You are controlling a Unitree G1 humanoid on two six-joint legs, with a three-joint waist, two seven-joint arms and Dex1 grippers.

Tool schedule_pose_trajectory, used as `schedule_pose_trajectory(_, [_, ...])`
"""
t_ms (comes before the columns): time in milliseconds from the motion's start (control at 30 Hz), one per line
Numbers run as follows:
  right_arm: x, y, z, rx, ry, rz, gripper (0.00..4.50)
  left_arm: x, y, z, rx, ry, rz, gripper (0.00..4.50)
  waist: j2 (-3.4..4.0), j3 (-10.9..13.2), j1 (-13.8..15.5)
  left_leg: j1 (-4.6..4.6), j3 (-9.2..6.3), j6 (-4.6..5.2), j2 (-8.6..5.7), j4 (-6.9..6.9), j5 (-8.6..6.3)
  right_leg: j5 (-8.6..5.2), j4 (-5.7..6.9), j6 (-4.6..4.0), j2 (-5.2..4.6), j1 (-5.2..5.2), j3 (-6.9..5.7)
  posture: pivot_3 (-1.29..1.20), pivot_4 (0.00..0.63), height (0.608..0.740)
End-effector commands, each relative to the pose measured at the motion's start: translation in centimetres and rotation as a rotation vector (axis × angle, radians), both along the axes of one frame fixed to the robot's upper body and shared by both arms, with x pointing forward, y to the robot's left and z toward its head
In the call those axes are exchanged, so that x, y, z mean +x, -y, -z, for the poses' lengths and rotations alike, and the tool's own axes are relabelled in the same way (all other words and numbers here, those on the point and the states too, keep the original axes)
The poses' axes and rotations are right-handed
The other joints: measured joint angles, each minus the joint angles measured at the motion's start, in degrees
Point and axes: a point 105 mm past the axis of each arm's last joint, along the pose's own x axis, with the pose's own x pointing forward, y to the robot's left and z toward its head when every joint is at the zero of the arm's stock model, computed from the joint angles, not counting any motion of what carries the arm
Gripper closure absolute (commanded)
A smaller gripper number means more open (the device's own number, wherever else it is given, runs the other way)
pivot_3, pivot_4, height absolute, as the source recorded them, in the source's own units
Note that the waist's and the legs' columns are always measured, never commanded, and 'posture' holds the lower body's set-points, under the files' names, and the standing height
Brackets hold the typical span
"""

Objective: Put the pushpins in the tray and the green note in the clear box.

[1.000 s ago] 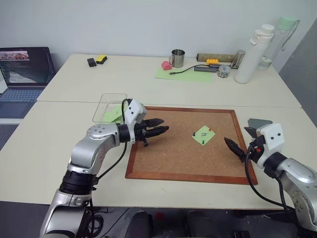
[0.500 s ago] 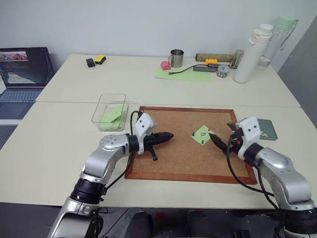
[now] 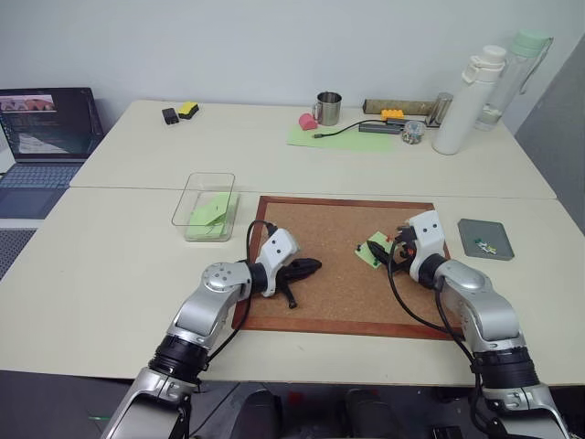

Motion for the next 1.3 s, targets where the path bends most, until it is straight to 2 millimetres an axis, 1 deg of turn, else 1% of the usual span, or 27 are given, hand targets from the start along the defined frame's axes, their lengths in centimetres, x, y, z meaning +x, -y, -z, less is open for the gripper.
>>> schedule_pose_trajectory(33, [0.6,0.4,-0.9,0.037,0.044,0.033,0.18,-0.6,-0.2,1.0,0.016,-0.029,-0.009,4.5,0.01,-0.02,-0.1,0.01,0.0,0.0,0.0,0.0,0.0,0.0,0.0,0.0,0.01,0.0,0.0,0.0,0.15,0.74])
schedule_pose_trajectory(100, [0.7,0.4,-1.0,0.054,0.048,0.044,0.42,-0.6,-0.3,0.8,0.011,-0.027,-0.011,4.5,0.01,-0.02,-0.13,0.01,0.01,0.0,0.01,0.0,0.0,0.0,0.01,0.0,0.01,0.0,0.01,0.0,0.15,0.74])
schedule_pose_trajectory(133, [0.7,0.4,-1.0,0.058,0.049,0.047,0.66,-0.7,-0.3,0.7,0.009,-0.027,-0.01,4.5,0.01,-0.02,-0.13,0.01,0.01,0.0,0.02,0.0,0.0,0.0,0.01,0.0,0.01,0.0,0.02,0.0,0.15,0.74])
schedule_pose_trajectory(167, [0.7,0.4,-1.0,0.058,0.051,0.048,0.8,-0.7,-0.3,0.7,0.008,-0.026,-0.009,4.5,0.01,-0.02,-0.14,0.01,0.01,0.0,0.02,0.0,0.0,0.0,0.01,0.0,0.01,0.0,0.01,0.0,0.15,0.74])
schedule_pose_trajectory(333, [0.6,0.6,-1.0,0.047,0.064,0.048,1.91,-0.7,-0.3,0.5,0.003,-0.029,-0.012,4.5,0.01,-0.02,-0.16,0.01,0.0,0.0,0.03,-0.02,0.0,0.0,0.0,0.0,0.01,-0.01,0.02,0.0,0.15,0.74])
schedule_pose_trajectory(533, [0.2,0.2,-1.1,0.05,0.075,0.03,3.26,-0.6,-0.6,0.7,0.01,-0.032,-0.024,4.5,0.01,-0.02,-0.17,0.01,0.0,0.0,0.02,-0.03,0.0,0.0,0.0,0.0,0.01,-0.02,0.02,0.0,0.15,0.74])
schedule_pose_trajectory(600, [0.1,0.0,-1.1,0.048,0.078,0.019,3.58,-0.5,-0.7,0.8,0.014,-0.034,-0.025,4.5,0.01,-0.02,-0.17,0.01,0.01,0.0,0.02,-0.03,0.0,0.0,0.0,0.0,0.01,-0.01,0.02,0.0,0.15,0.74])
schedule_pose_trajectory(700, [-0.1,-0.2,-1.2,0.043,0.088,0.013,4.24,-0.4,-0.9,0.9,0.025,-0.034,-0.032,4.5,0.01,-0.01,-0.17,0.01,0.0,0.0,0.02,-0.04,0.0,0.0,0.0,0.0,0.01,-0.02,0.01,0.0,0.15,0.74])
schedule_pose_trajectory(767, [-0.2,-0.1,-1.3,0.022,0.102,0.013,4.47,-0.2,-1.0,1.1,0.043,-0.034,-0.044,4.5,0.01,-0.01,-0.17,0.01,0.0,0.0,0.02,-0.04,0.0,0.0,0.0,0.0,0.01,-0.02,0.01,0.0,0.15,0.74])
schedule_pose_trajectory(867, [-0.4,-0.2,-1.7,0.01,0.123,0.006,4.47,-0.1,-1.1,1.6,0.067,-0.042,-0.051,4.5,0.02,-0.02,-0.17,0.01,0.0,0.0,0.01,-0.04,0.0,0.0,0.0,0.0,0.01,-0.02,0.01,0.0,0.15,0.74])
schedule_pose_trajectory(967, [-0.8,-0.7,-2.6,0.019,0.154,-0.019,4.47,-0.3,-1.1,2.0,0.088,-0.053,-0.049,4.5,0.02,-0.02,-0.13,0.01,0.0,0.0,0.02,-0.04,0.0,0.0,0.0,0.0,0.01,-0.02,0.01,0.0,0.15,0.74])
schedule_pose_trajectory(1167, [-1.8,-1.6,-4.2,0.042,0.196,-0.072,4.47,-0.2,-1.2,2.1,0.098,-0.052,-0.05,4.5,0.03,-0.01,-0.13,0.01,0.0,0.0,0.02,-0.04,0.0,0.0,0.01,0.0,0.01,-0.02,0.02,0.0,0.15,0.74])
schedule_pose_trajectory(1300, [-2.0,-1.7,-4.5,0.047,0.204,-0.075,4.47,-0.1,-1.2,2.2,0.104,-0.052,-0.056,4.5,0.06,-0.05,-0.14,0.03,-0.02,0.0,0.01,-0.04,0.0,0.0,0.02,0.0,0.02,0.0,0.01,0.0,0.15,0.74])
